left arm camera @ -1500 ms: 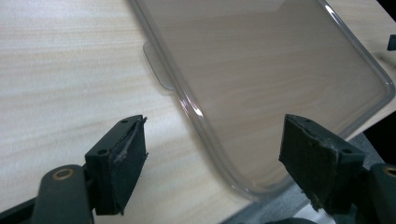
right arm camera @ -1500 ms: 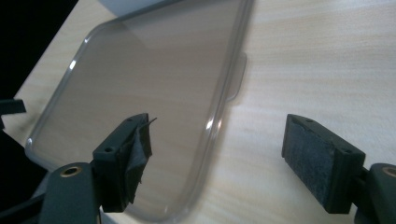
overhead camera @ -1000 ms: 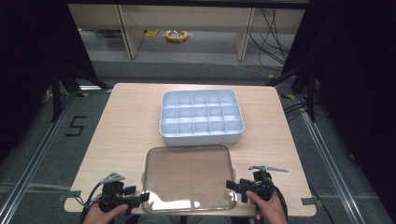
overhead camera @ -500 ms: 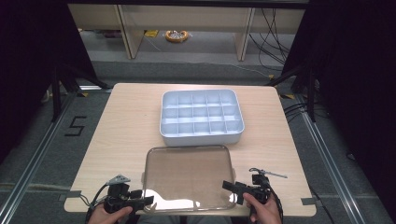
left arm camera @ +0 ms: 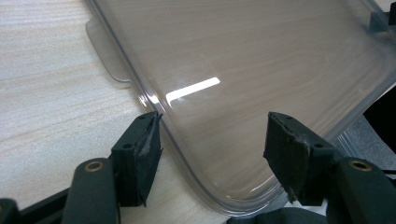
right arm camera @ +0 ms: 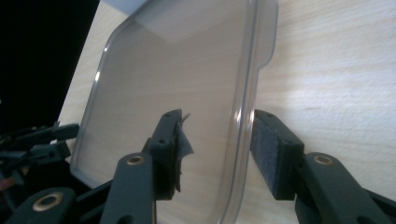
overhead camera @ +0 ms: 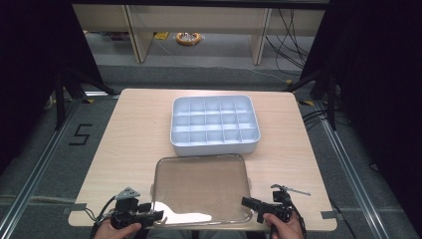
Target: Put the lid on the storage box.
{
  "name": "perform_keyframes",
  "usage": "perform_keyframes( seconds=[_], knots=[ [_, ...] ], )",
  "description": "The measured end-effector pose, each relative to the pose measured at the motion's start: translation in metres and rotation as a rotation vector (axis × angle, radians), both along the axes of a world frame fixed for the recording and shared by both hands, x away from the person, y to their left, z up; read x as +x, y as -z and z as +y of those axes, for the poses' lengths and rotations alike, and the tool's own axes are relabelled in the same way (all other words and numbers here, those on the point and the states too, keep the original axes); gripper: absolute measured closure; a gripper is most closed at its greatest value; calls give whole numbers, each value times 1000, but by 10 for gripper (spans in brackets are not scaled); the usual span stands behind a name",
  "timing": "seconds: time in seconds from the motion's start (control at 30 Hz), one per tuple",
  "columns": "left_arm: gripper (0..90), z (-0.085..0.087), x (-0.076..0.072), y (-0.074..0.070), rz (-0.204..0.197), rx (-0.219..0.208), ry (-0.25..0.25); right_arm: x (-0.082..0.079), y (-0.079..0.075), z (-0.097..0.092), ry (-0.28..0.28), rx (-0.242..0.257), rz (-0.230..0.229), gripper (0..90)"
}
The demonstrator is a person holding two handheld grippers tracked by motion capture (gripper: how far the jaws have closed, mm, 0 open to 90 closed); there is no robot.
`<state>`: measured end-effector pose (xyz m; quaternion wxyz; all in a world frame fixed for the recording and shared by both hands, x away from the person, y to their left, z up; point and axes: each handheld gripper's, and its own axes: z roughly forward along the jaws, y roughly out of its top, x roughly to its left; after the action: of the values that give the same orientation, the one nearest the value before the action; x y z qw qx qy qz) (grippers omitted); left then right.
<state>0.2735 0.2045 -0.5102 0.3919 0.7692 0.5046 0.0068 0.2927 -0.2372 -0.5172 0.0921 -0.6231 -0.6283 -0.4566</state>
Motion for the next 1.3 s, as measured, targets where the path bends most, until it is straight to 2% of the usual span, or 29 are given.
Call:
perform_keyframes(
  seconds=[0.03,0.07,0.1,0.13,0.17,0.2,0.27,0.33,0.37,0.4,0.43,0.47,0.5,0.53,0.57,0.6,0.63,0.67,0.7,0.73,0.83,0.87,1.03,1.07,1.1,1.17,1.2,1.23,1.3],
  knots=[
    [361,0,0,0,0,0,0,-1,-1,3,20,2,6,623],
    [361,-1,0,0,0,-8,-6,0,-2,2,-17,-48,-57,621],
    [361,-2,0,1,-4,-21,-22,-2,-7,4,-26,-40,-43,623],
    [361,1,0,0,0,-3,1,-3,-8,5,-34,-19,-53,625],
    [361,2,0,0,0,-3,10,-2,-8,2,-60,-43,-102,623],
    [360,2,0,0,0,-3,10,-2,-8,2,-60,-43,-102,623],
    [352,1,0,1,-2,-28,-5,-7,-16,3,-94,-57,-156,619],
    [338,0,0,1,3,-43,-18,-9,-18,3,-100,-61,-172,615],
    [334,1,0,1,5,-44,-16,-15,-27,5,-119,-46,-223,615],
    [329,1,0,1,7,-46,-17,-14,-27,4,-145,-79,-289,615],
    [325,2,1,1,11,-48,-14,-18,-33,6,-141,-69,-269,614],
    [322,2,1,1,11,-48,-14,-19,-35,6,-159,-72,-314,614],
    [321,2,1,2,14,-63,-31,-19,-37,6,-169,-86,-335,614],
    [321,2,2,2,13,-65,-34,-22,-40,7,-168,-68,-307,614],
    [320,2,2,2,13,-65,-34,-21,-40,6,-191,-91,-358,614],
    [319,3,3,2,15,-66,-37,-22,-42,7,-189,-74,-344,615],
    [318,3,3,2,18,-77,-50,-20,-42,7,-202,-94,-369,615],
    [310,3,3,2,20,-79,-51,-20,-44,6,-213,-83,-369,616],
    [306,4,4,2,24,-76,-49,-22,-45,7,-204,-74,-356,616],
    [303,3,4,2,27,-84,-60,-21,-45,8,-225,-71,-394,615],
    [296,4,5,2,23,-80,-57,-21,-46,7,-239,-75,-401,615],
    [282,2,6,2,28,-92,-70,-20,-46,5,-266,-83,-432,616],
    [258,3,8,2,44,-103,-74,-18,-44,3,-276,-85,-432,616],
    [257,3,10,2,42,-112,-73,-20,-45,3,-276,-80,-405,616],
    [254,4,11,3,50,-126,-75,-20,-45,3,-279,-66,-410,617],
    [253,6,13,3,57,-133,-76,-20,-45,3,-284,-59,-430,617],
    [252,8,16,4,62,-156,-77,-20,-47,3,-300,-89,-454,617],
    [253,8,16,4,62,-156,-77,-20,-47,3,-300,-89,-454,617],
    [291,9,18,5,76,-184,-72,-22,-49,3,-321,-98,-489,624]
  ],
)
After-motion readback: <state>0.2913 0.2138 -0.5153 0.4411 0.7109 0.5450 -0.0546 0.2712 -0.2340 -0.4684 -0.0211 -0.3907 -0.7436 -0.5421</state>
